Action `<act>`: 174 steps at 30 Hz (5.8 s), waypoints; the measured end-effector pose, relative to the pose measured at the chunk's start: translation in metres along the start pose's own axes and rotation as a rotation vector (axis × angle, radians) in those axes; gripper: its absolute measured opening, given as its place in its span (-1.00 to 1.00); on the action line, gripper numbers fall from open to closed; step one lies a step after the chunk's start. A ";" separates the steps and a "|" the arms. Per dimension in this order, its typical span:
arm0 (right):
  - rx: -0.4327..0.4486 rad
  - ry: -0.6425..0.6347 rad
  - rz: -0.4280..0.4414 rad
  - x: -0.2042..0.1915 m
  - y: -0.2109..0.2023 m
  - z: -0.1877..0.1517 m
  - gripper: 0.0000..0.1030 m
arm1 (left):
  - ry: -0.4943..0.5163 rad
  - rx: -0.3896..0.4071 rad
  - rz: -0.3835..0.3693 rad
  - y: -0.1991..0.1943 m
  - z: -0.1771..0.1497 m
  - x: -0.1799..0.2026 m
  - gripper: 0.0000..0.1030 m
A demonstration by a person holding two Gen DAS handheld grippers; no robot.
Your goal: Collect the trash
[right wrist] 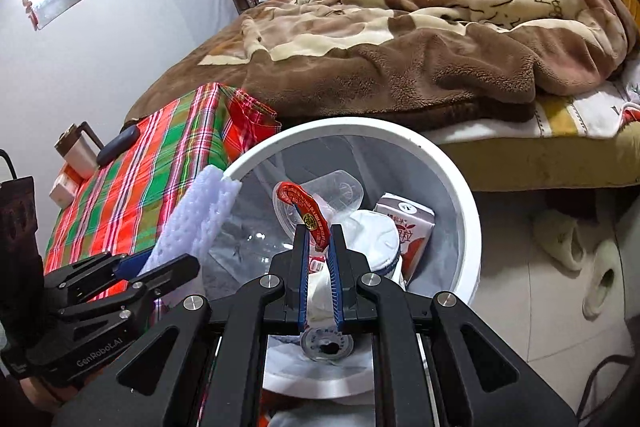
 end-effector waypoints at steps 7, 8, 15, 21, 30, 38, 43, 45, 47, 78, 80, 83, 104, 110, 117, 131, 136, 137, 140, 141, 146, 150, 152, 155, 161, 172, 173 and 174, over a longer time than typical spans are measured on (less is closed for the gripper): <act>-0.016 -0.017 0.000 0.000 0.005 0.005 -0.81 | 0.009 -0.012 -0.022 0.011 0.004 0.002 -0.40; -0.018 -0.019 -0.001 0.000 0.005 0.005 -0.81 | 0.009 -0.014 -0.026 0.013 0.005 0.003 -0.40; -0.013 -0.023 -0.015 0.000 0.005 0.006 -0.80 | 0.007 -0.003 -0.032 0.013 0.006 0.002 -0.39; -0.010 -0.011 -0.018 0.002 0.005 0.006 -0.80 | 0.008 0.007 -0.028 0.009 0.005 0.001 -0.34; 0.008 -0.009 -0.016 0.003 -0.002 0.006 -0.79 | 0.013 0.029 -0.041 0.002 0.003 0.005 -0.03; 0.023 -0.009 -0.009 -0.001 -0.010 0.001 -0.78 | 0.001 0.053 -0.027 -0.017 -0.007 0.002 -0.03; 0.029 -0.026 0.005 -0.010 -0.017 -0.007 -0.78 | -0.010 0.080 -0.002 -0.035 -0.020 -0.002 0.01; 0.030 -0.040 0.009 -0.016 -0.019 -0.011 -0.75 | -0.020 0.088 0.006 -0.042 -0.027 -0.005 0.09; 0.031 -0.058 0.011 -0.022 -0.021 -0.015 -0.65 | -0.028 0.094 0.011 -0.048 -0.033 -0.008 0.13; 0.060 -0.190 0.030 -0.078 -0.055 -0.070 0.12 | -0.150 0.194 0.195 -0.143 -0.124 -0.053 0.28; 0.061 -0.201 0.029 -0.082 -0.058 -0.075 0.12 | -0.157 0.204 0.206 -0.148 -0.129 -0.053 0.28; 0.063 -0.216 0.026 -0.086 -0.060 -0.080 0.12 | -0.156 0.211 0.209 -0.155 -0.138 -0.053 0.28; 0.063 -0.243 0.041 -0.093 -0.066 -0.094 0.12 | -0.175 0.209 0.231 -0.168 -0.156 -0.051 0.28; 0.063 -0.243 0.042 -0.093 -0.066 -0.094 0.12 | -0.182 0.206 0.237 -0.168 -0.156 -0.052 0.28; 0.063 -0.248 0.041 -0.096 -0.065 -0.095 0.12 | -0.188 0.203 0.234 -0.167 -0.157 -0.052 0.28; 0.059 -0.251 0.041 -0.099 -0.064 -0.095 0.12 | -0.195 0.198 0.243 -0.165 -0.158 -0.054 0.28; 0.058 -0.250 0.039 -0.099 -0.064 -0.095 0.12 | -0.201 0.197 0.241 -0.165 -0.159 -0.056 0.28; 0.057 -0.250 0.040 -0.100 -0.064 -0.095 0.12 | -0.201 0.197 0.241 -0.165 -0.159 -0.056 0.28; 0.058 -0.251 0.040 -0.100 -0.064 -0.095 0.12 | -0.201 0.196 0.240 -0.165 -0.159 -0.056 0.28; 0.057 -0.251 0.040 -0.100 -0.063 -0.095 0.12 | -0.201 0.196 0.241 -0.165 -0.159 -0.056 0.28; 0.056 -0.252 0.040 -0.101 -0.063 -0.095 0.12 | -0.204 0.196 0.243 -0.164 -0.159 -0.057 0.28; 0.054 -0.256 0.040 -0.102 -0.061 -0.096 0.12 | -0.207 0.196 0.246 -0.164 -0.161 -0.057 0.28; 0.054 -0.256 0.040 -0.103 -0.061 -0.096 0.12 | -0.208 0.194 0.254 -0.165 -0.161 -0.057 0.28; 0.053 -0.256 0.040 -0.103 -0.061 -0.096 0.12 | -0.208 0.195 0.254 -0.166 -0.161 -0.057 0.28; 0.051 -0.258 0.040 -0.105 -0.061 -0.097 0.12 | -0.221 0.183 0.252 -0.166 -0.162 -0.059 0.28; 0.049 -0.262 0.041 -0.106 -0.060 -0.096 0.12 | -0.227 0.177 0.270 -0.165 -0.162 -0.060 0.28; 0.049 -0.262 0.041 -0.106 -0.060 -0.096 0.12 | -0.226 0.175 0.269 -0.165 -0.162 -0.060 0.28; 0.047 -0.262 0.041 -0.106 -0.059 -0.096 0.12 | -0.226 0.172 0.271 -0.165 -0.163 -0.059 0.28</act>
Point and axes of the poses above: each gripper's, at about its wrist camera, not at the fingertips, and y roughly the way its jaws point, x to its right, z to its top, the point moved 2 cm from there along y, roughly the way its jaws point, and after that the axes turned 8 degrees about -x, right-handed, at the moved point
